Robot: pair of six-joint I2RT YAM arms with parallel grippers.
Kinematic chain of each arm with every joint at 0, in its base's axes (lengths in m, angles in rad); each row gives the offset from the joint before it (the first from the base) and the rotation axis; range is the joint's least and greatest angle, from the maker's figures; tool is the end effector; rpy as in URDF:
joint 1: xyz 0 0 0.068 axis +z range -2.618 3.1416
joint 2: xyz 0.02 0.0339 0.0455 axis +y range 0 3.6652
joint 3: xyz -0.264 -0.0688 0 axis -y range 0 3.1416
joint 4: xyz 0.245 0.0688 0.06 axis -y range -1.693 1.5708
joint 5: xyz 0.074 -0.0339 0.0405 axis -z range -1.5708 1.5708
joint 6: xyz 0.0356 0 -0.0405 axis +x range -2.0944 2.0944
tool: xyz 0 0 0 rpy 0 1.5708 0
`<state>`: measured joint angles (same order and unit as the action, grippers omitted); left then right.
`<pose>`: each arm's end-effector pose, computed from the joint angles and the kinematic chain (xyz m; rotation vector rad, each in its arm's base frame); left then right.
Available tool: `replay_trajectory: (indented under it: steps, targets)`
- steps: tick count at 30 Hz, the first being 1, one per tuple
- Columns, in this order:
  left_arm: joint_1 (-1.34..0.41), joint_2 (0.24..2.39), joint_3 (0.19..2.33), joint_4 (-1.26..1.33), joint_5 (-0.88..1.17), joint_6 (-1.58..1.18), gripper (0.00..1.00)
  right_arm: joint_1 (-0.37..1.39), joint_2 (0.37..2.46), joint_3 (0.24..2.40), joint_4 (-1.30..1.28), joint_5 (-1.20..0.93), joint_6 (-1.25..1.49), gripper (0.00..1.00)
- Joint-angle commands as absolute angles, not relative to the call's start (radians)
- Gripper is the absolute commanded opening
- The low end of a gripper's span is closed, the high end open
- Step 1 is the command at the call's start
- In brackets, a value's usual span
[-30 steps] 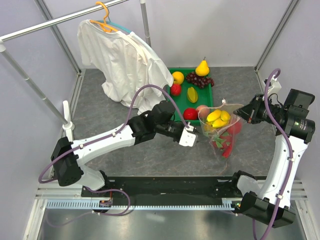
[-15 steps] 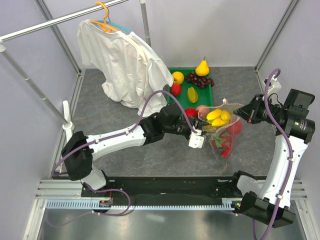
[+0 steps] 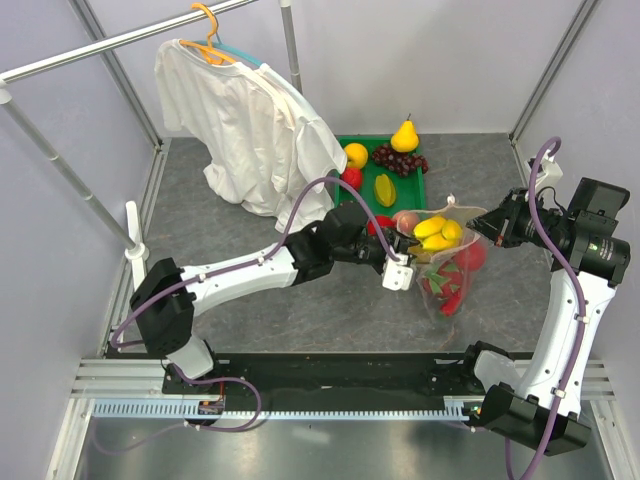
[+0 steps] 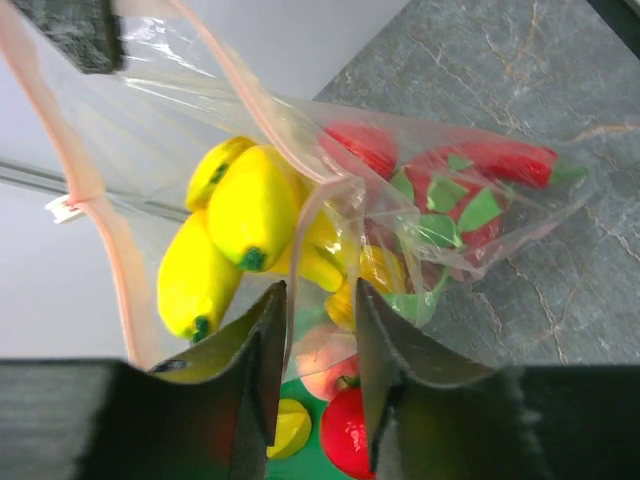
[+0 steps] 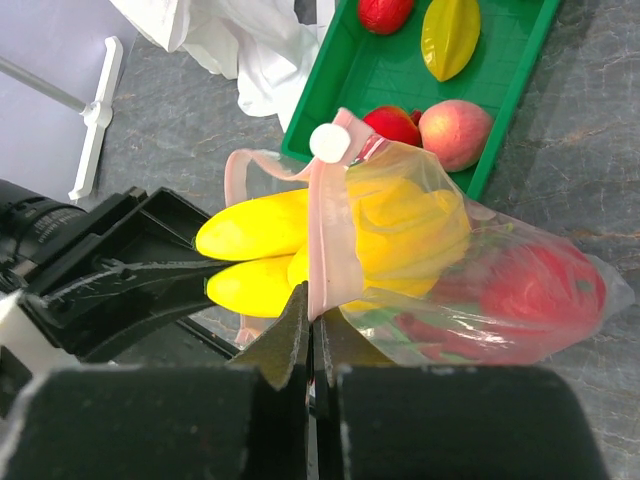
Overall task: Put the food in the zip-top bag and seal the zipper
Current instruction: Adjust the zipper food storage bag at the center of the board.
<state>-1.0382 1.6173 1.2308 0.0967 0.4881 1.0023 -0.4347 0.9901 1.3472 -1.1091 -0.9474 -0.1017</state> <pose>0.1800 -0.3383 0.3103 1.7291 0.6648 -0.4778 0.1509 -0.0382 0.4113 -0.1081 2.0627 0.7648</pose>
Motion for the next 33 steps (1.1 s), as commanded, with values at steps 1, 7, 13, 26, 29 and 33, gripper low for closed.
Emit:
replay_trajectory:
  steps: [1,7,13,26,29,33]
  targets:
    - [-1.026,1.632,1.356,0.01,0.572,1.031,0.21,-0.434,0.976,1.385,-1.042,-1.023,-0.114,0.0]
    - [-1.026,1.602,1.405,-0.136,0.635,1.051,0.02,-0.434,0.986,1.362,-0.968,-1.028,-0.055,0.0]
    - [-1.058,1.539,1.508,-0.29,0.683,0.961,0.02,-0.43,1.012,1.306,-0.767,-1.069,0.079,0.0]
    - [-1.197,1.502,1.735,-0.572,0.482,0.566,0.02,-0.048,1.092,1.256,-0.473,-1.046,0.261,0.0]
    - [-1.197,1.499,1.782,-0.603,0.46,0.442,0.02,0.011,1.101,1.233,-0.44,-1.121,0.281,0.05]
    - [-1.189,1.561,1.821,-0.655,0.384,0.329,0.02,0.077,1.123,1.221,-0.449,-1.127,0.238,0.21]
